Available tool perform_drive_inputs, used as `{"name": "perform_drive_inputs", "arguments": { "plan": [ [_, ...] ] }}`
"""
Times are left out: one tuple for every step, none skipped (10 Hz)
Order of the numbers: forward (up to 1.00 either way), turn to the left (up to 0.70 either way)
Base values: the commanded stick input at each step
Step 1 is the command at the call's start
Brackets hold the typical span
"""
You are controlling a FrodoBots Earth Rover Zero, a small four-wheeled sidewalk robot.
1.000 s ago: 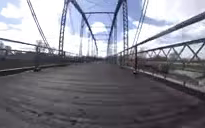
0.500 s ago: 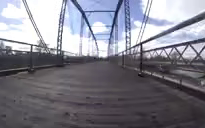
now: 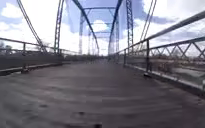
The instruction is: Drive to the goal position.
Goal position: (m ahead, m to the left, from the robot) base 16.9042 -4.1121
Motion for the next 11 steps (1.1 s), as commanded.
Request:
{"name": "perform_drive_inputs", "arguments": {
  "plan": [
    [1.0, 0.0],
    [1.0, -0.16],
    [1.0, -0.27],
    [1.0, -0.13],
    [1.0, 0.0],
    [1.0, 0.0],
    [1.0, 0.0],
    [1.0, 0.0],
    [1.0, 0.0],
    [1.0, 0.0],
    [1.0, 0.0]
  ]
}}
